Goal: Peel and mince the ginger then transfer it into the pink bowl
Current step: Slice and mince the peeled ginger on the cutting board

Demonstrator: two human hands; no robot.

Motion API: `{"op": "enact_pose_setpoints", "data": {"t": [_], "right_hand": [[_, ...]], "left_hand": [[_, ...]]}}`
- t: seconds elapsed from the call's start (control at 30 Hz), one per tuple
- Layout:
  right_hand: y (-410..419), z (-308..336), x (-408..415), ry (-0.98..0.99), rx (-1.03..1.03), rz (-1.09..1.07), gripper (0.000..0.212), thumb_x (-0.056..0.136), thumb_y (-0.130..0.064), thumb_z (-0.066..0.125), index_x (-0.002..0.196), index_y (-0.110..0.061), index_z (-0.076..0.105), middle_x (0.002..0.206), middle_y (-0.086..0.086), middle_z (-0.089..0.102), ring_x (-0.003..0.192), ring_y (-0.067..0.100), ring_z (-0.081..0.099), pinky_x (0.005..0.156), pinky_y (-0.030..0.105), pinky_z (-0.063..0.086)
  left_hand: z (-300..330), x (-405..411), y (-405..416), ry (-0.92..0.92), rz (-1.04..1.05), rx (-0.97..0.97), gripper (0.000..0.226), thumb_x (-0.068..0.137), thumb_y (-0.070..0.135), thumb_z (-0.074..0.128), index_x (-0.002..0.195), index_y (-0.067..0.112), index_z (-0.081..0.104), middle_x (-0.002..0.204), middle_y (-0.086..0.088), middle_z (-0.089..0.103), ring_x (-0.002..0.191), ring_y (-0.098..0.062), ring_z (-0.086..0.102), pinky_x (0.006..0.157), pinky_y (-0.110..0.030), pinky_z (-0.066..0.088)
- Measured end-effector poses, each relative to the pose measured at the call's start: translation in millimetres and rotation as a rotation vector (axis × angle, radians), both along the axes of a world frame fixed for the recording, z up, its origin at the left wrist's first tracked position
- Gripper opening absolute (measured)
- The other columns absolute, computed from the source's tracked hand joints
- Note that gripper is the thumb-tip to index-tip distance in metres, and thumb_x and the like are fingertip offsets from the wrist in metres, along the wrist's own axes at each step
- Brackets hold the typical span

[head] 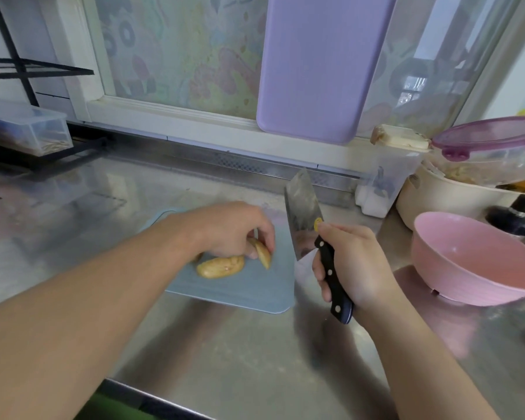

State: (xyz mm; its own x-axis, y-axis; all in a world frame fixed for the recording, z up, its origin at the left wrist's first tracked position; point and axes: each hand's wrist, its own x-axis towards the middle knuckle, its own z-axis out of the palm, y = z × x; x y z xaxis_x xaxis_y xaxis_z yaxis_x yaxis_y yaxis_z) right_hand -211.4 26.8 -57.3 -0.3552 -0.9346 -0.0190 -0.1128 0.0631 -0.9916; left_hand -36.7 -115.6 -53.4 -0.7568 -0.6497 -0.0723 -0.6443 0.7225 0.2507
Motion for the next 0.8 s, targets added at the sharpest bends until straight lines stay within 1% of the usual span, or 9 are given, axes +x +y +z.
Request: {"op": "enact_pose_setpoints", "data": {"t": [0.07,0.17,0.23,0.37,0.43,0.5,0.6,0.67,0.8], "right_hand": [[-0.8,-0.8,0.3,-0.002,0.001,0.018,0.036,0.108,-0.020,0.048,0.078,-0.001,0.053,0.052,0.022,0.051,0.030,0.024,0.040,0.039,0.024,0.029],[-1.6,-3.4,1.6,0.003,0.010,0.032,0.037,0.108,-0.021,0.048,0.091,0.011,0.051,0.052,0.021,0.052,0.031,0.025,0.040,0.039,0.024,0.030],[-1.5,-3.8,2.0,0.009,0.012,0.030,0.039,0.108,-0.023,0.048,0.095,0.014,0.049,0.052,0.021,0.052,0.031,0.024,0.040,0.039,0.024,0.030],[-0.3,-2.8,3.7,0.025,0.009,0.033,0.040,0.109,-0.023,0.048,0.087,0.011,0.047,0.051,0.021,0.052,0.029,0.024,0.040,0.038,0.023,0.030],[1.3,-2.7,5.0,0.027,0.006,0.036,0.038,0.109,-0.023,0.047,0.083,0.004,0.050,0.051,0.021,0.052,0.030,0.024,0.039,0.038,0.023,0.030],[2.8,-2.9,6.2,0.027,0.005,0.034,0.041,0.109,-0.023,0.047,0.085,0.010,0.046,0.052,0.021,0.052,0.030,0.024,0.039,0.039,0.024,0.031],[4.8,-3.7,7.8,0.039,0.012,0.036,0.040,0.109,-0.022,0.047,0.094,0.015,0.046,0.052,0.022,0.052,0.030,0.024,0.039,0.039,0.024,0.031],[5.6,-3.5,10.3,0.041,0.014,0.044,0.039,0.109,-0.021,0.047,0.095,0.015,0.045,0.051,0.022,0.051,0.029,0.024,0.039,0.039,0.024,0.031],[7.9,-3.8,13.4,0.048,0.024,0.057,0.039,0.110,-0.022,0.046,0.098,0.015,0.047,0.051,0.021,0.051,0.028,0.024,0.039,0.040,0.026,0.029]], "left_hand": [[-2.3,3.4,-3.7,0.002,0.068,-0.084,0.021,0.090,0.030,0.079,0.109,0.037,0.074,0.091,0.022,0.066,0.082,0.002,0.061,0.075,-0.024,0.045],[-3.5,13.4,-11.0,-0.022,0.280,-0.266,0.021,0.090,0.045,0.073,0.109,0.035,0.069,0.107,0.012,0.069,0.102,-0.020,0.065,0.078,-0.031,0.049],[-6.3,20.2,-15.3,-0.046,0.366,-0.279,0.023,0.090,0.047,0.071,0.108,0.033,0.070,0.111,0.005,0.071,0.104,-0.026,0.067,0.080,-0.034,0.054],[-7.9,31.9,-15.4,0.036,0.413,-0.183,0.033,0.089,0.052,0.072,0.117,0.036,0.064,0.115,0.010,0.066,0.109,-0.021,0.064,0.089,-0.037,0.054],[1.3,35.9,-8.0,0.223,0.419,-0.160,0.019,0.090,0.046,0.072,0.101,0.033,0.064,0.103,0.014,0.066,0.102,-0.017,0.065,0.088,-0.035,0.054],[12.0,40.5,4.7,0.302,0.403,-0.066,0.016,0.088,0.042,0.076,0.090,0.030,0.066,0.090,0.016,0.068,0.091,-0.011,0.068,0.077,-0.029,0.054],[18.2,49.1,28.8,0.056,0.289,0.126,0.038,0.077,0.051,0.085,0.103,0.032,0.066,0.094,0.019,0.068,0.088,-0.008,0.070,0.077,-0.032,0.061],[12.2,52.9,38.2,-0.114,0.250,0.063,0.046,0.075,0.049,0.086,0.111,0.032,0.063,0.099,0.019,0.066,0.093,-0.010,0.068,0.087,-0.037,0.060],[1.8,52.4,46.5,-0.107,0.258,-0.047,0.023,0.082,0.040,0.080,0.097,0.027,0.068,0.091,0.013,0.070,0.088,-0.013,0.067,0.082,-0.036,0.058]]}}
